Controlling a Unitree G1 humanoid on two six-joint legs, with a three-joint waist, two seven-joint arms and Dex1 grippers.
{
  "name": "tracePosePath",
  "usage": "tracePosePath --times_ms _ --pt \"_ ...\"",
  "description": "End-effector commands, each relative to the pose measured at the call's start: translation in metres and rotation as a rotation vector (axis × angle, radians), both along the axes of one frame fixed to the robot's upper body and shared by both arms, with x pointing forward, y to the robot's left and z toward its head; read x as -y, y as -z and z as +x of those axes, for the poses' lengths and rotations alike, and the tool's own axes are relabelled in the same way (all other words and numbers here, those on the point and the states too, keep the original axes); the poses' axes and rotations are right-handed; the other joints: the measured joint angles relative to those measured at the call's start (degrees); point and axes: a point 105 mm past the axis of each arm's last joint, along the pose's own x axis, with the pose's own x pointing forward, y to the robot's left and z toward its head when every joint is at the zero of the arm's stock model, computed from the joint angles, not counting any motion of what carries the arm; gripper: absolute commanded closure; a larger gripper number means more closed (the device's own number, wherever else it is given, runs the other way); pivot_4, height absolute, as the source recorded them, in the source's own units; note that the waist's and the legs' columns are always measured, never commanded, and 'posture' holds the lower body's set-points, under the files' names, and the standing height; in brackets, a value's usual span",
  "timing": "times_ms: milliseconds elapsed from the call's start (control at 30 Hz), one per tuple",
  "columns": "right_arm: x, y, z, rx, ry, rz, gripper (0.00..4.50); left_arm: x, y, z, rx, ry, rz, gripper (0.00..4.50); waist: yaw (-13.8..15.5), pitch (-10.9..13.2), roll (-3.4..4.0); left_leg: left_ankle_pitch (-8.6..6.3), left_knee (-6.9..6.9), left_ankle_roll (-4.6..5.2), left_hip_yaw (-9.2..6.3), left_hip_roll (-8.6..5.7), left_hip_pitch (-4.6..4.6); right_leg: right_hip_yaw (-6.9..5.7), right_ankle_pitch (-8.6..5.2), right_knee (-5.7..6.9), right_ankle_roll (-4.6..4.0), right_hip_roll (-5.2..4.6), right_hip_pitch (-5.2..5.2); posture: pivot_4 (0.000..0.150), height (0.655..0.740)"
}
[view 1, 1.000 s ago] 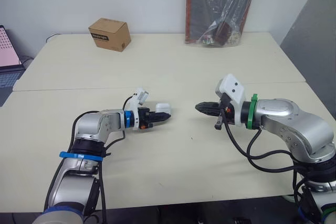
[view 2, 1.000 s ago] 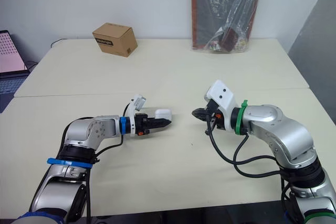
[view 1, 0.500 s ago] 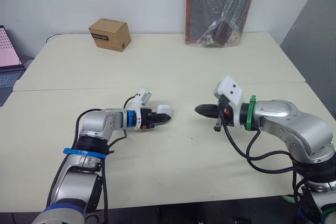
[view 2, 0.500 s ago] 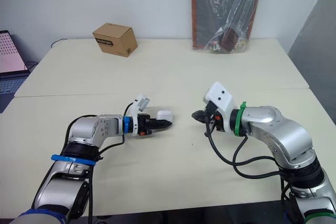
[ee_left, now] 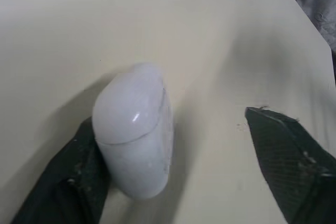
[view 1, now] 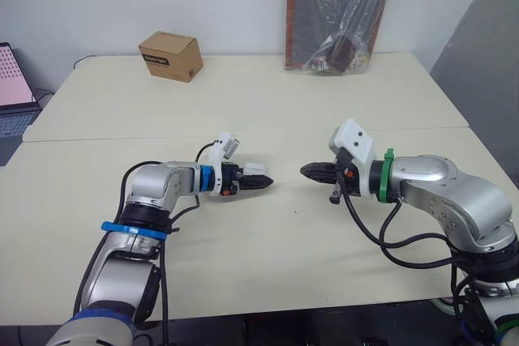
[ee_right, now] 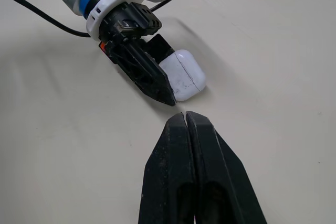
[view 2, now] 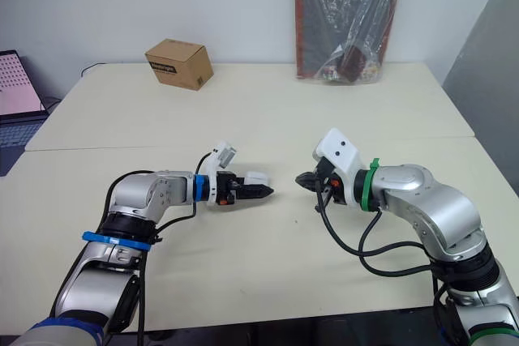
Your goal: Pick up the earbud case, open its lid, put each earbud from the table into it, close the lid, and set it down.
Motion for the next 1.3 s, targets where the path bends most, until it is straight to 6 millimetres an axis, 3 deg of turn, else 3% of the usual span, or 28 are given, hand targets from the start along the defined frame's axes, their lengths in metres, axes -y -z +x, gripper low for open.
tracePosePath --times_ms 33,300,567,733,967,1300 --pt "-0.003 -0.010 -0.004 0.050 -0.017 0.008 4.50 -0.046 0.002 0.002 0.018 -0.133 0.129 0.03 -0.8 0.0 0.00 0.01 0.00 0.01 0.00 0.04 0.01 0.01 0.04 0.00 -0.03 0.02 -0.01 0.150 0.7400" --pt "-0.005 -0.007 -0.007 0.047 -0.015 0.028 4.50 -0.089 -0.014 -0.013 0.152 -0.188 0.205 0.03 -1.6 0.0 0.01 0.01 -0.14 0.03 0.01 0.10 0.07 0.04 0.05 -0.01 -0.06 0.05 -0.03 0.150 0.7400" --pt "-0.007 0.007 -0.028 -0.003 0.044 0.118 4.50 -0.106 -0.021 -0.043 0.254 -0.264 0.163 0.03 -0.7 0.0 0.00 0.01 -0.14 0.02 -0.01 0.07 -0.47 0.02 0.06 -0.06 -0.07 -0.08 -0.49 0.150 0.7400" --pt "-0.004 0.029 -0.042 -0.028 0.144 0.156 4.50 -0.112 -0.014 -0.066 0.307 -0.331 0.126 0.03 -0.1 0.0 0.00 0.01 -0.26 0.00 0.02 0.08 -0.47 0.04 0.06 -0.11 -0.07 -0.27 -0.54 0.150 0.7400" --pt "0.008 0.044 -0.048 -0.014 0.246 0.186 4.50 -0.117 0.002 -0.094 0.368 -0.408 0.145 0.03 0.1 0.0 -0.01 0.03 -0.28 -0.03 0.16 0.08 -0.31 0.18 0.04 -0.10 -0.04 -0.12 -0.48 0.150 0.7400" --pt "0.019 0.062 -0.056 -0.015 0.292 0.175 4.50 -0.107 0.019 -0.126 0.338 -0.444 0.139 0.03 0.1 0.0 -0.03 0.04 -0.27 -0.03 0.24 0.09 -0.19 0.27 -0.11 -0.10 0.24 -0.06 -0.40 0.150 0.7400"
